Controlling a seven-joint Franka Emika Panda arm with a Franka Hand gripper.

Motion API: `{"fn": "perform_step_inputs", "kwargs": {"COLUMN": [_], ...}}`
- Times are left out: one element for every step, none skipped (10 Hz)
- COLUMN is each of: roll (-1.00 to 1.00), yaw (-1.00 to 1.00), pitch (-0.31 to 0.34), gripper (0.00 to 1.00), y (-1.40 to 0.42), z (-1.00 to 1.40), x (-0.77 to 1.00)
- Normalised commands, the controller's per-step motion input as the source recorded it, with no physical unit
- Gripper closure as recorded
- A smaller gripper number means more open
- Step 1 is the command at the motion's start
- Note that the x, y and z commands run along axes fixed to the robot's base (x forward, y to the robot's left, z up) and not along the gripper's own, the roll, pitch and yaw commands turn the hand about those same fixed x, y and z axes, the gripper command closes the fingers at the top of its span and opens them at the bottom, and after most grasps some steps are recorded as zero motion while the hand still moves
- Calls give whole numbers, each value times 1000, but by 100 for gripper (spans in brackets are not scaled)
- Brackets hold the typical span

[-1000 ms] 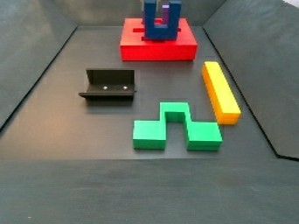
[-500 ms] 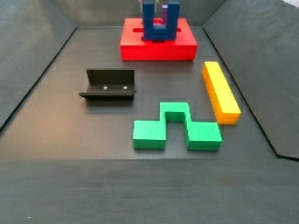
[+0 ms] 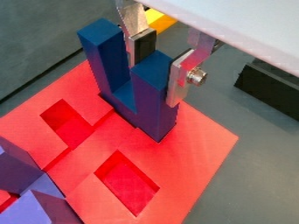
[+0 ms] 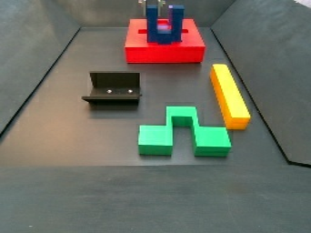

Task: Pick up the blue object. Move up. Place the blue object on the fixture. Regrasp the blue object. Move to above the board. Insert the blue object.
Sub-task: Insert the blue object.

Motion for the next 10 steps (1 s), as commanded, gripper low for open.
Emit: {"fn": "perform_step_inputs", "kwargs": {"roll": [93,100,140,147,157,159,183,63,13,0], "yaw": [-129,-77,-49,-46,-60,-77,-83,-43,0,0], "pitch": [0,-40,-36,-50,-57,-83,-123,-29,-1,0], "gripper": [100,100,100,100,100,100,100,100,100,100], "y": [0,11,0,0,0,0,-23,-57,-17,0], "z": [-503,-726,-797,-803,-783,-760,-683,-189,0,0], "x": [74,94,117,149,203,174,20,-31,-40,0]}}
